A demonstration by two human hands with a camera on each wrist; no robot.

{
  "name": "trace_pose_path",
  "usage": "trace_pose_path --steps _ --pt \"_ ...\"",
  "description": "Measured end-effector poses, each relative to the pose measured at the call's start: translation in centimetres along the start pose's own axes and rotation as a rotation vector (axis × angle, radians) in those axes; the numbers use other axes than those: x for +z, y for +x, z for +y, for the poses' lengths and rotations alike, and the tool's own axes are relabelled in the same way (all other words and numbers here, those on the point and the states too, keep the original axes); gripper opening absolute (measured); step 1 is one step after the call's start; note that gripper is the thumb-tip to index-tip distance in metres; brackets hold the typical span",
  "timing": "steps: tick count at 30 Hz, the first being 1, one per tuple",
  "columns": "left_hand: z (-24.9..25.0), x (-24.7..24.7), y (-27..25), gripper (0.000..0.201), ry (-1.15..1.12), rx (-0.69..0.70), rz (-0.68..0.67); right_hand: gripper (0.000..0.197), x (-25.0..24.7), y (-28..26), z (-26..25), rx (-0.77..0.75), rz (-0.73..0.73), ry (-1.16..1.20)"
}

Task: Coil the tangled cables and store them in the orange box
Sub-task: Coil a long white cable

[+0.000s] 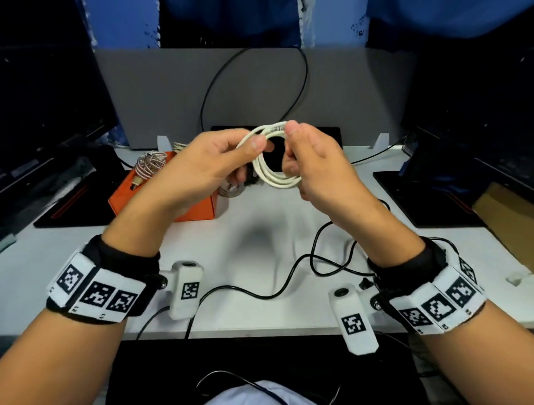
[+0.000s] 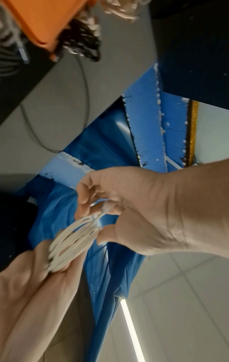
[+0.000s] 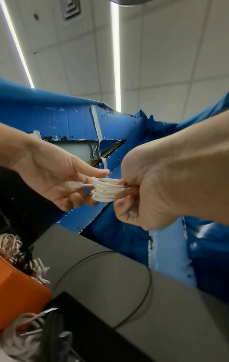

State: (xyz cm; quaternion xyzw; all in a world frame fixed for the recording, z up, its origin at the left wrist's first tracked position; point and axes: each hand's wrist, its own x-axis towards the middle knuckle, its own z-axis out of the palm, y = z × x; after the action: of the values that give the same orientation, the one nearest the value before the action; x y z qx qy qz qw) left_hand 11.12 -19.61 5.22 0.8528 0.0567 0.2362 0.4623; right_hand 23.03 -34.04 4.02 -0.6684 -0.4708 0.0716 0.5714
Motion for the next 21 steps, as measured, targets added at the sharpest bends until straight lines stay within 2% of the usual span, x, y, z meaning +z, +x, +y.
trace_pose_path --steps 3,6,10,14,17,21 --pt "0.1 -1.2 -0.2 0.038 0.071 -0.051 0.002 0.04 -0.5 0.2 0.1 -0.014 -0.011 -0.214" --pt "0.0 -2.1 -0.2 0.025 0.089 -0.094 0.032 0.039 -0.5 0.0 -0.1 -0.035 -0.031 -0.404" --pt "0.4 -2.1 -0.5 0.014 0.062 -0.098 -0.009 0.036 -0.3 -0.3 -0.3 -0.028 -0.02 -0.613" --pt "0.8 -1.9 -0.6 0.019 -0.117 -0.121 -0.025 0.032 -0.1 -0.4 -0.3 -0.053 -0.02 -0.659" --pt "1.1 -1.0 -0.5 0.019 -0.265 -0.036 0.022 0.033 0.2 -0.5 -0.3 -0.069 -0.031 -0.634" --pt "1.1 0.4 -0.3 0.009 -0.224 0.06 0.133 0.035 0.2 -0.3 -0.4 -0.066 -0.02 -0.44"
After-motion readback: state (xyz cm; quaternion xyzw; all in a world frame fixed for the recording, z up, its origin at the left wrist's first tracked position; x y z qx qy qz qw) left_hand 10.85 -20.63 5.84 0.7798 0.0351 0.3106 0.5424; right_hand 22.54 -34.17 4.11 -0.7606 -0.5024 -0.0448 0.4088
